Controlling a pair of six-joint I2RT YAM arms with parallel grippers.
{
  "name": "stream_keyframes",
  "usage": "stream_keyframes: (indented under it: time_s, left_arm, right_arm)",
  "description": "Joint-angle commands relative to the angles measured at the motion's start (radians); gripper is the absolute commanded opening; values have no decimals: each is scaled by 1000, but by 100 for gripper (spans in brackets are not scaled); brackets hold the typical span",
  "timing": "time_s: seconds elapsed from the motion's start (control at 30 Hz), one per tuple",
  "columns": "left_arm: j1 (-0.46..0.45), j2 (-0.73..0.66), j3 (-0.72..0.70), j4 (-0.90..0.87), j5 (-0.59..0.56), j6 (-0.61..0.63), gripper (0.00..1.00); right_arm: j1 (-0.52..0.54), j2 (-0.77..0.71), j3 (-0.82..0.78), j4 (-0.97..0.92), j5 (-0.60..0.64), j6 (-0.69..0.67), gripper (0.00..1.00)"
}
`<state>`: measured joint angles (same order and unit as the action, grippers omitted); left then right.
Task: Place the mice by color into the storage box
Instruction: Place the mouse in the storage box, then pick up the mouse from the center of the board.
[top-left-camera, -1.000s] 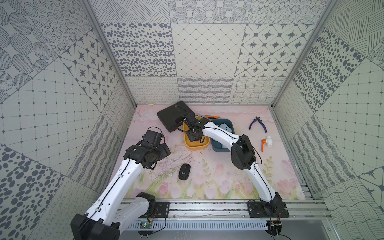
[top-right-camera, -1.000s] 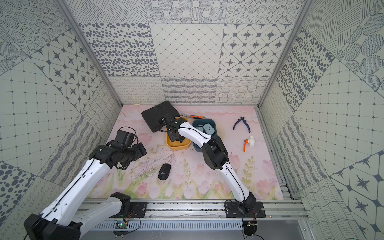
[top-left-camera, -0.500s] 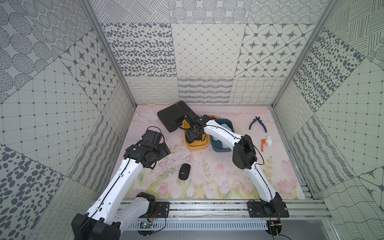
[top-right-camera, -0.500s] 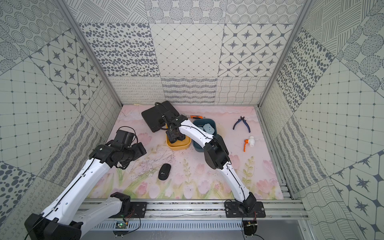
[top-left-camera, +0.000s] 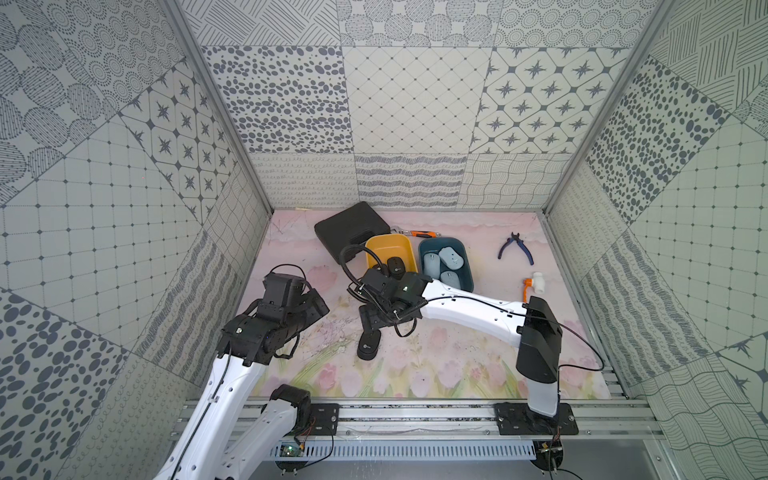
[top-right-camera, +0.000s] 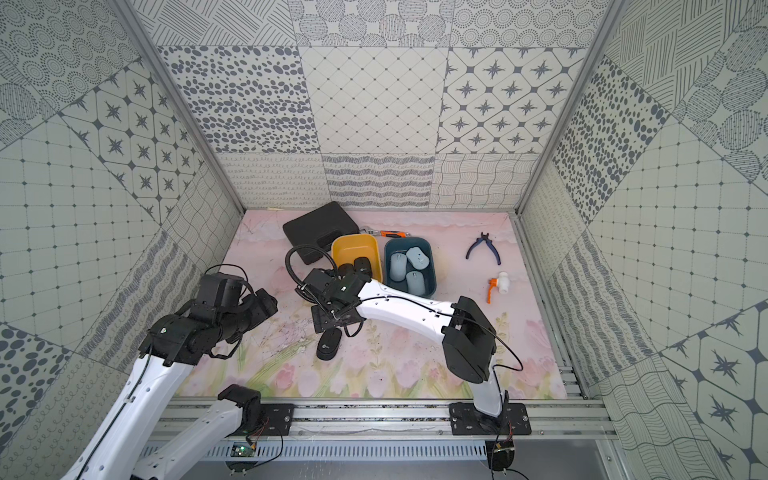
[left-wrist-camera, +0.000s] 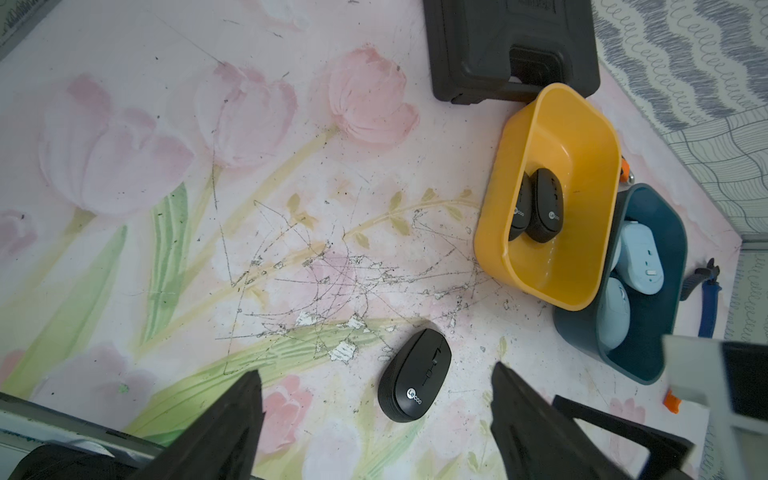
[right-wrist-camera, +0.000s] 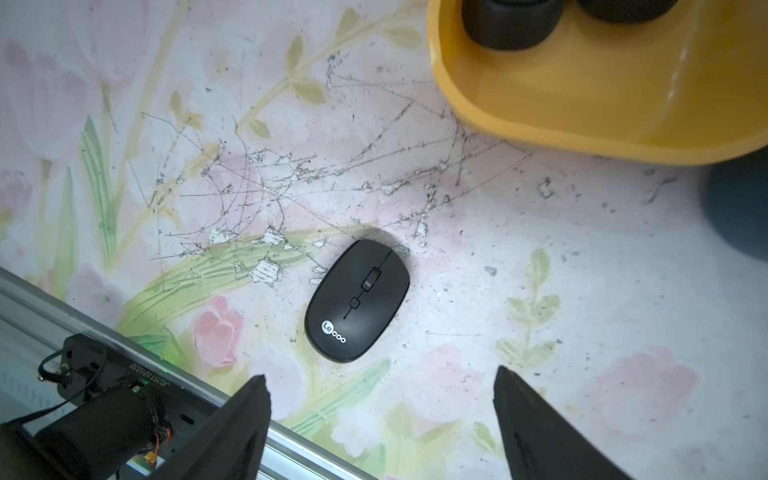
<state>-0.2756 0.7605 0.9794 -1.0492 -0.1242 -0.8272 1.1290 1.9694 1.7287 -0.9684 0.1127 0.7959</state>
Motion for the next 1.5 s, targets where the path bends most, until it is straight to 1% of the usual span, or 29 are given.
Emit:
stream_keyframes:
  time_s: [0.0,0.07,0.17,0.27,0.33,0.43,0.57,0.77,0.93,1.03,1.17,1.27,1.47]
  left_arm:
    - [1,-72,7,-126,-71,-11,88]
    - [0,-106,-10,-134,-72,-13,88]
    - [0,-160,-42,-121,-55,-25,88]
    - [0,-194,-53,-105,-37,-35,88]
    - [0,-190,-51,-103,-35,-35,88]
    - [0,-180,-49,-93,-22,-29,88]
    - [-2,-180,-48,-82,-13,-23,88]
    - [0,-186,-68,-53,0,-17,88]
    - [-1,-178,-88,-22,35,-22,89]
    - [-1,-168,-86,-14,45,-16,89]
    - [-1,-165,-86,-3,46,-11,89]
    - [0,-164,-85,-3,49,-8,89]
    - [-2,-167,-86,-1,76,-9,89]
  right_arm:
    - [24,77,3,-9,-37,191,88]
    - [43,100,8,6,-36,262,85]
    - [48,142,33,8,-49,321,83]
    - [50,204,102,-12,-79,333,83]
    - [54,244,158,-30,-95,333,83]
    - [55,285,207,-36,-105,339,83]
    - [54,337,260,-93,-105,338,83]
    - [54,304,217,-103,-67,367,82]
    - [54,318,255,-157,-60,374,82]
    - [60,300,255,-170,-42,382,82]
    - [57,304,237,-149,-48,378,82]
    - [54,327,234,-108,-79,384,82]
    - [43,385,288,-131,-101,383,82]
